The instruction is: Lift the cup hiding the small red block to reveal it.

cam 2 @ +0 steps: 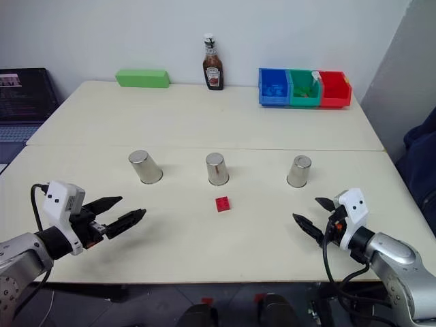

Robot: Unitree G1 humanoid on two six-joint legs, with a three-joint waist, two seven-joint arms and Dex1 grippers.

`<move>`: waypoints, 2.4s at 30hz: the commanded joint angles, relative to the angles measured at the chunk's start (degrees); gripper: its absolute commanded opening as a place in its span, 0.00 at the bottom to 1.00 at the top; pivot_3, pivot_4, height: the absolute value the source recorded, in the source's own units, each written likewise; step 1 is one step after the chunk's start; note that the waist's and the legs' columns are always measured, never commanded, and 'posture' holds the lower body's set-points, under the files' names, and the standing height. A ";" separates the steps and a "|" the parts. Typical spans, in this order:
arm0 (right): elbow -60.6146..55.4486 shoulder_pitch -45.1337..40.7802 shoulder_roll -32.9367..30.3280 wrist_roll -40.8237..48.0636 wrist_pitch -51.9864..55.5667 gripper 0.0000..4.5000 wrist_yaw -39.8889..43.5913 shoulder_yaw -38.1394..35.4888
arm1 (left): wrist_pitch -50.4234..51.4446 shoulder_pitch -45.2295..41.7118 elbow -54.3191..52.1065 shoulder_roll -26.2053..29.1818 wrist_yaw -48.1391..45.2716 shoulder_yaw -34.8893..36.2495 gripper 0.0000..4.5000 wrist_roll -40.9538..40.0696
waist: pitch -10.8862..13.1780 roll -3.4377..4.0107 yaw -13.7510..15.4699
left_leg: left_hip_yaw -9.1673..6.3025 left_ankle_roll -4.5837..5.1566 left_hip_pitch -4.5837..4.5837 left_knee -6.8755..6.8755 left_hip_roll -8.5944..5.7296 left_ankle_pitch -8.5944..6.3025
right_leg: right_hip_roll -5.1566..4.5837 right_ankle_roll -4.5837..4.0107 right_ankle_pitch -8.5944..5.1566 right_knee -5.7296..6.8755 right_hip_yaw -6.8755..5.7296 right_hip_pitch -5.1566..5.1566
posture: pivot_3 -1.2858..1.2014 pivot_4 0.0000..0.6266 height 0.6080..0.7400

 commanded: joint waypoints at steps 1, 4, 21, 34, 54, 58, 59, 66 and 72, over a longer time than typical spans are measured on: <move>0.02 -0.10 0.11 0.21 -2.95 1.00 -0.50 -1.31 | -4.25 -1.69 0.77 -0.75 1.07 0.09 1.00 1.38 | 0.00 0.00 0.03 | 0.01 0.00 0.00 0.00 0.00 0.00 | 0.00 0.00 0.00 0.00 0.01 0.00 | 0.52 0.24 1.00; 0.40 -0.06 -0.32 -0.66 -4.62 1.00 -0.43 -0.58 | -7.35 -1.82 0.31 -2.69 2.78 -1.41 1.00 3.35 | 0.00 0.00 0.10 | 0.01 0.00 0.00 0.00 -0.01 0.00 | -0.01 0.00 0.00 0.01 0.01 0.00 | 0.52 0.24 1.00; 3.19 1.95 1.78 0.67 -22.36 1.00 9.83 2.04 | -20.77 1.55 1.26 -6.68 -1.23 -6.72 1.00 6.38 | 0.01 0.02 0.13 | 0.03 -0.01 0.02 0.01 -0.01 0.01 | -0.03 0.02 0.02 0.01 0.01 0.03 | 0.52 0.24 1.00; 2.18 4.64 3.16 -1.29 -28.42 1.00 9.09 6.11 | -24.17 1.52 3.83 -8.86 -2.85 -7.86 1.00 5.75 | 0.01 0.02 0.15 | 0.03 -0.02 0.06 0.03 0.00 0.01 | -0.03 0.02 0.02 0.06 0.01 0.05 | 0.52 0.24 1.00; 4.78 2.11 1.78 -0.39 -25.39 1.00 6.26 5.34 | -27.13 2.28 5.97 -9.18 -2.53 -7.88 1.00 7.51 | 0.01 0.02 0.17 | 0.04 -0.02 0.06 0.03 -0.01 0.01 | -0.03 0.02 0.02 0.05 0.01 0.05 | 0.52 0.24 1.00; 4.05 1.99 1.71 -0.14 -24.67 1.00 5.79 5.36 | -26.87 2.45 5.63 -9.34 -2.47 -8.13 1.00 7.32 | 0.01 0.02 0.17 | 0.03 -0.02 0.06 0.03 0.00 0.01 | -0.03 0.02 0.02 0.05 0.01 0.05 | 0.52 0.24 1.00; 3.80 2.10 1.70 -0.05 -24.52 1.00 5.69 5.30 | -26.79 2.79 5.38 -9.39 -2.54 -8.11 1.00 7.23 | 0.01 0.02 0.17 | 0.03 -0.02 0.06 0.03 0.00 0.01 | -0.03 0.02 0.02 0.05 0.01 0.05 | 0.52 0.24 1.00; 2.83 2.67 1.67 0.16 -24.21 1.00 5.46 5.27 | -26.46 2.81 5.75 -8.86 -3.41 -8.32 1.00 6.82 | 0.01 0.02 0.16 | 0.03 -0.02 0.05 0.03 0.00 0.01 | -0.03 0.02 0.02 0.05 0.01 0.05 | 0.52 0.24 1.00; 2.18 2.44 1.38 0.64 -23.42 1.00 5.04 5.34 | -26.21 2.63 6.02 -8.38 -3.72 -8.39 1.00 6.58 | 0.01 0.02 0.16 | 0.03 -0.02 0.06 0.03 0.00 0.01 | -0.03 0.02 0.02 0.06 0.01 0.05 | 0.52 0.24 1.00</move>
